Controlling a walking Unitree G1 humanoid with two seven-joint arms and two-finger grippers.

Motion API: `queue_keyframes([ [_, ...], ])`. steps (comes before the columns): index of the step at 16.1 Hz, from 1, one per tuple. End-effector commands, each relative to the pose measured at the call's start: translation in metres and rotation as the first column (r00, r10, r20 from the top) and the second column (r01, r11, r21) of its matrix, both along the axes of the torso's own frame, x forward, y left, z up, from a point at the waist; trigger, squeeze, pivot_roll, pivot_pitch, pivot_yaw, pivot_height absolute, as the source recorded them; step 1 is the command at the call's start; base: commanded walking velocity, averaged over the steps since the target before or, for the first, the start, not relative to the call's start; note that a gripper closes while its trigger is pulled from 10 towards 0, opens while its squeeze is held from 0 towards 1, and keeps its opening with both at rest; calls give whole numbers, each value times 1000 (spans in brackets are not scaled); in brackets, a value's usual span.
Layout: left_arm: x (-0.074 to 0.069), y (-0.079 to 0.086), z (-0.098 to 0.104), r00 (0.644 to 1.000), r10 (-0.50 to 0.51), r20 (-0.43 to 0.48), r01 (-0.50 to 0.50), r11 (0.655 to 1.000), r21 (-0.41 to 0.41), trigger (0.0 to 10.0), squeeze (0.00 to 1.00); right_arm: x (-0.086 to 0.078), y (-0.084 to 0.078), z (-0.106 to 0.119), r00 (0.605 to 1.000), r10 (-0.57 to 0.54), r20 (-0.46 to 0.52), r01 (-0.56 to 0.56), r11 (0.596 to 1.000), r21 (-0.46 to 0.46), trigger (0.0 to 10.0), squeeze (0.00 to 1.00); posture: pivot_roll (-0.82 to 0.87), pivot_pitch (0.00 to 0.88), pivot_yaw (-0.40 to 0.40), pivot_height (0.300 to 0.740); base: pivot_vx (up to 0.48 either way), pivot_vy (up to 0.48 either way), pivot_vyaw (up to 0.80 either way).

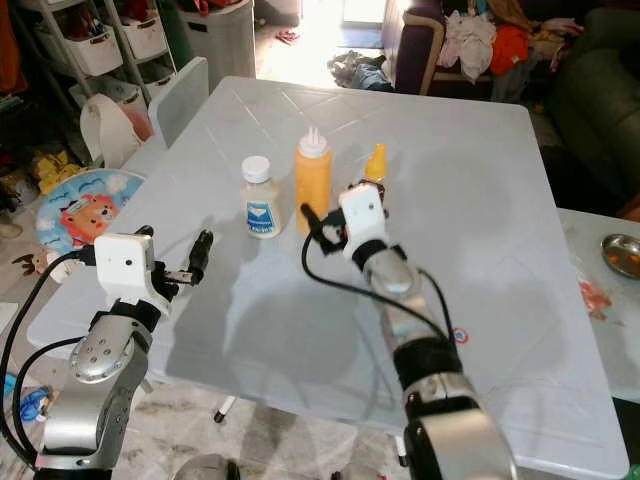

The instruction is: Restocking fridge

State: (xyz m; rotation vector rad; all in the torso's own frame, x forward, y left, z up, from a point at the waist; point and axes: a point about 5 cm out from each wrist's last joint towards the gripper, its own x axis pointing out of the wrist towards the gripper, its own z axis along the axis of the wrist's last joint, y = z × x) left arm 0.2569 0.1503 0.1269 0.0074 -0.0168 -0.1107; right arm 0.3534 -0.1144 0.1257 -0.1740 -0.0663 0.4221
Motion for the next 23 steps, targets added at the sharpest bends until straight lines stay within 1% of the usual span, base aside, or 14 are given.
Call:
queue_keyframes([
  [1,1,1,0,1000,8,2,-8,1000,8,10000,0,7,1,12,999,9,38,-8,1000,-15,10000,0,57,17,-8,740,0,0,0],
  [5,2,2,0,1000,12,2,-12,1000,7,10000,0,14,1,23,997,33,73,-28,997,-68,10000,0,60,14,-8,740,0,0,0],
  [8,3,2,-1,1000,10,2,-11,1000,9,10000,0,17,4,28,994,62,87,-55,996,-74,10000,0,60,13,-4,740,0,0,0],
  [9,3,2,0,1000,10,3,-10,1000,10,10000,0,18,5,29,993,70,94,-63,995,-79,10000,1000,60,13,-3,740,0,0,0],
  [12,4,3,0,1000,10,4,-10,1000,12,10000,0,19,7,30,992,79,99,-73,995,-66,10000,1000,63,14,-5,740,0,0,0],
  [13,4,3,0,1000,10,4,-10,1000,12,10000,0,19,9,31,991,88,99,-83,995,-59,10000,51,65,14,-6,740,0,0,0],
  [14,4,3,0,1000,11,4,-11,1000,13,10000,0,19,11,32,990,103,99,-99,994,-48,10000,0,67,15,-6,740,0,0,0],
  [18,2,7,0,1000,16,3,-16,1000,23,10000,0,26,16,43,989,99,110,-101,995,10,10000,0,85,22,-6,740,0,0,0],
  [19,0,8,0,1000,18,1,-18,999,28,10000,0,28,19,47,988,103,116,-106,994,20,10000,0,94,28,-4,740,0,0,0],
  [23,-5,12,0,1000,19,-8,-19,999,44,10000,0,31,25,51,987,115,112,-120,992,38,10000,0,111,42,1,740,0,0,0],
])
